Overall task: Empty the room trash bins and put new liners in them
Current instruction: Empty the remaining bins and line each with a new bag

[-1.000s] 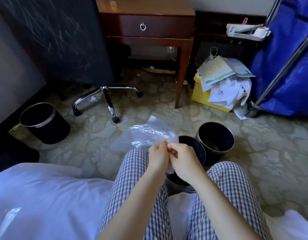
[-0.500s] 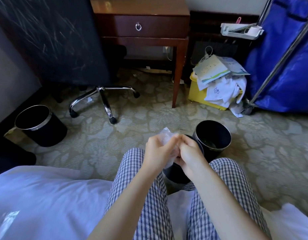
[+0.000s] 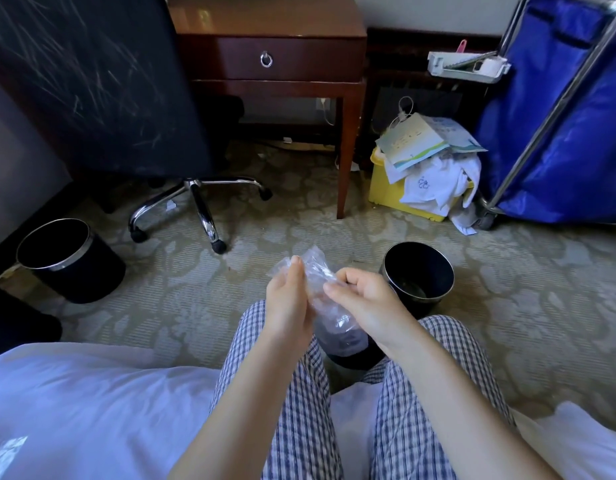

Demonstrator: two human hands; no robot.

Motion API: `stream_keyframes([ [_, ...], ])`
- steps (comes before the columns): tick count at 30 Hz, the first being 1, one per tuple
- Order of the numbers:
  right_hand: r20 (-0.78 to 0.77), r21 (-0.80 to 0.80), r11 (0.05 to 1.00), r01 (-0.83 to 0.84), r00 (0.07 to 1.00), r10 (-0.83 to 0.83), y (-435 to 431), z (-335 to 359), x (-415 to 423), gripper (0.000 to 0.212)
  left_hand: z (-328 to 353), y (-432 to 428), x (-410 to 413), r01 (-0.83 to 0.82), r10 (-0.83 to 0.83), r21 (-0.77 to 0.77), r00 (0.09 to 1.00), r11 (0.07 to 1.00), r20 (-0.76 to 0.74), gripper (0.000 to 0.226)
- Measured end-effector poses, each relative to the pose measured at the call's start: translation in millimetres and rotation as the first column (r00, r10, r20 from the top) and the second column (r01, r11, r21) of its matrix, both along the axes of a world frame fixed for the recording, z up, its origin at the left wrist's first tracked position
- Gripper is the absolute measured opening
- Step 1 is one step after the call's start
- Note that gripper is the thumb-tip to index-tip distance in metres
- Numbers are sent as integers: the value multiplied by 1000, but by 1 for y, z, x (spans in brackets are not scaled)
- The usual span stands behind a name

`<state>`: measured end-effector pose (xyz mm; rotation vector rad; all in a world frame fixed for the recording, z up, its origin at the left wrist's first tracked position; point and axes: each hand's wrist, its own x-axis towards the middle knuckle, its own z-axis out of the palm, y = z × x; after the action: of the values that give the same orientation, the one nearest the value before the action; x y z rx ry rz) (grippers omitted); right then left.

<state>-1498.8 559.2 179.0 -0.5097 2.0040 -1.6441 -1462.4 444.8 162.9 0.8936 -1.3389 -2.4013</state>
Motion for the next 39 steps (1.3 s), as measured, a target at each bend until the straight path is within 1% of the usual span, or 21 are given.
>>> stream_keyframes([
  [2, -57, -49, 988, 145, 987, -148, -4, -3, 2, 28, 4, 1, 1, 51, -51, 2, 999, 999, -13, 29],
  [3, -38, -93, 969, 229, 972, -233, -6, -4, 3, 26, 4, 2, 1, 82, -82, -16, 997, 996, -8, 28],
  [4, 23, -141, 935, 325, 945, -326, -8, -5, 2, 25, 3, 2, 1, 106, -106, -67, 994, 992, 7, 27],
  [5, 123, -187, 882, 433, 901, -416, -9, -5, 1, 24, 1, 2, 2, 121, -119, -118, 993, 986, 24, 22],
  [7, 341, -242, 747, 619, 775, -532, -8, -4, -5, 27, -5, -1, 6, 108, -97, -168, 993, 980, 73, 15],
  [8, 393, -239, 704, 669, 729, -560, -6, -2, -9, 27, -7, -4, 8, 88, -71, -173, 992, 981, 103, 15],
  [9, 398, -225, 689, 689, 710, -581, -2, -1, -11, 27, -8, -8, 10, 61, -38, -175, 991, 983, 131, 19],
  [10, 377, -211, 693, 689, 712, -593, 1, -1, -12, 26, -9, -12, 13, 25, 3, -182, 989, 983, 150, 25],
  [12, 296, -177, 728, 662, 741, -602, 7, -3, -12, 27, -11, -21, 13, -62, 94, -189, 982, 980, 167, 29],
  [15, 113, -74, 786, 614, 788, -605, 14, -13, -11, 27, -13, -29, 12, -155, 204, -234, 957, 960, 206, 36],
  [18, -3, -34, 797, 603, 797, -604, 23, -19, -14, 26, -14, -36, 12, -239, 276, -197, 943, 951, 184, 42],
  [20, -130, 13, 834, 551, 828, -545, 31, -18, -16, 23, -15, -41, 13, -273, 298, -153, 938, 950, 176, 42],
  [21, -182, 35, 856, 515, 846, -501, 35, -16, -16, 22, -16, -44, 14, -280, 308, -159, 932, 947, 193, 42],
  [24, -252, 38, 898, 438, 874, -416, 43, -5, -17, 23, -19, -49, 17, -242, 302, -237, 915, 941, 266, 35],
  [27, -224, -31, 883, 468, 858, -463, 43, 3, -18, 22, -29, -50, 19, -57, 181, -333, 918, 941, 353, 25],
  [29, -132, -86, 868, 489, 858, -497, 42, 6, -18, 21, -32, -48, 19, 61, 111, -400, 912, 914, 394, 9],
  [31, -2, -140, 845, 517, 853, -522, 40, 5, -19, 22, -28, -43, 17, 102, 70, -417, 923, 903, 378, 1],
  [33, 118, -152, 820, 551, 834, -538, 40, 3, -20, 23, -23, -39, 15, 93, 61, -422, 939, 902, 338, 19],
  [35, 221, -155, 785, 600, 796, -564, 44, -1, -23, 24, -20, -41, 13, 45, 98, -417, 944, 908, 315, 31],
  [37, 274, -159, 749, 643, 758, -592, 49, -4, -26, 22, -19, -48, 11, -49, 168, -365, 938, 930, 304, 34],
  [39, 293, -167, 718, 676, 729, -618, 52, -6, -27, 25, -20, -55, 11, -97, 200, -321, 932, 942, 304, 34],
])
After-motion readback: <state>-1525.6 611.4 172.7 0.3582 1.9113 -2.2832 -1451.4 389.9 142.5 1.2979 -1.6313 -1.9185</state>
